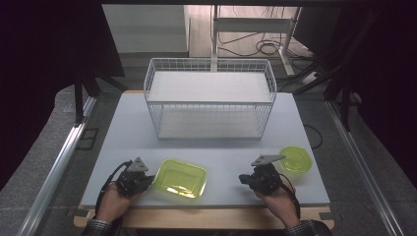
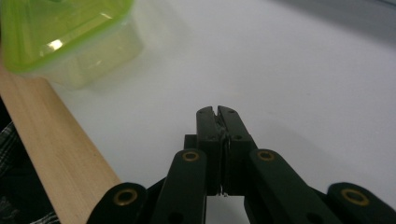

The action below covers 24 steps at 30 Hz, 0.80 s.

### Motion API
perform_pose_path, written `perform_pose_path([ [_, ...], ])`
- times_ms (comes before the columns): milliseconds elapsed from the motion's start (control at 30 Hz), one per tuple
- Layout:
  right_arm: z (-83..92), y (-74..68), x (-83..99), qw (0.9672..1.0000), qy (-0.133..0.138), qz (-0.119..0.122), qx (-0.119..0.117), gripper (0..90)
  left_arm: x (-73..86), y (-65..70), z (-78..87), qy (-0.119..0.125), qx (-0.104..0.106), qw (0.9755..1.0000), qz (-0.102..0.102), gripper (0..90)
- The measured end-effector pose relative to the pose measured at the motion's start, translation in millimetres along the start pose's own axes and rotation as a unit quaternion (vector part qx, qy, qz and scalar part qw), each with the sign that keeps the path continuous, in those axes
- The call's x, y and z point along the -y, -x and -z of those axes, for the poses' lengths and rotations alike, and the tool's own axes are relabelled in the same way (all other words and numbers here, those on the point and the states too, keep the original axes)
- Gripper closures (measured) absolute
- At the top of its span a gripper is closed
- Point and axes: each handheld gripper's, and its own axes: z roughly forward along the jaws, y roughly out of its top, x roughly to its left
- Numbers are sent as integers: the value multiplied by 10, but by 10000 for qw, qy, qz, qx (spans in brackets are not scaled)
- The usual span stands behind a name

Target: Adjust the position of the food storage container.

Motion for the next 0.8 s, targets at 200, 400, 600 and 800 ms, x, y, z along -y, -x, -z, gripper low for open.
perform_pose_path([
  [200,-96,-125,-11,9996,-126,93,-254,875,-97,192,-81,-18,138,9995,-270,896],
  [400,-179,-200,-34,9990,-203,142,-381,874,-193,377,-165,-29,260,9985,-471,894],
  [600,-200,-185,-43,9990,-210,132,-378,871,-236,475,-210,-26,400,9976,-563,893],
  [800,-203,-121,-47,9995,-183,124,-239,868,-282,592,-256,-29,555,9961,-678,892],
])
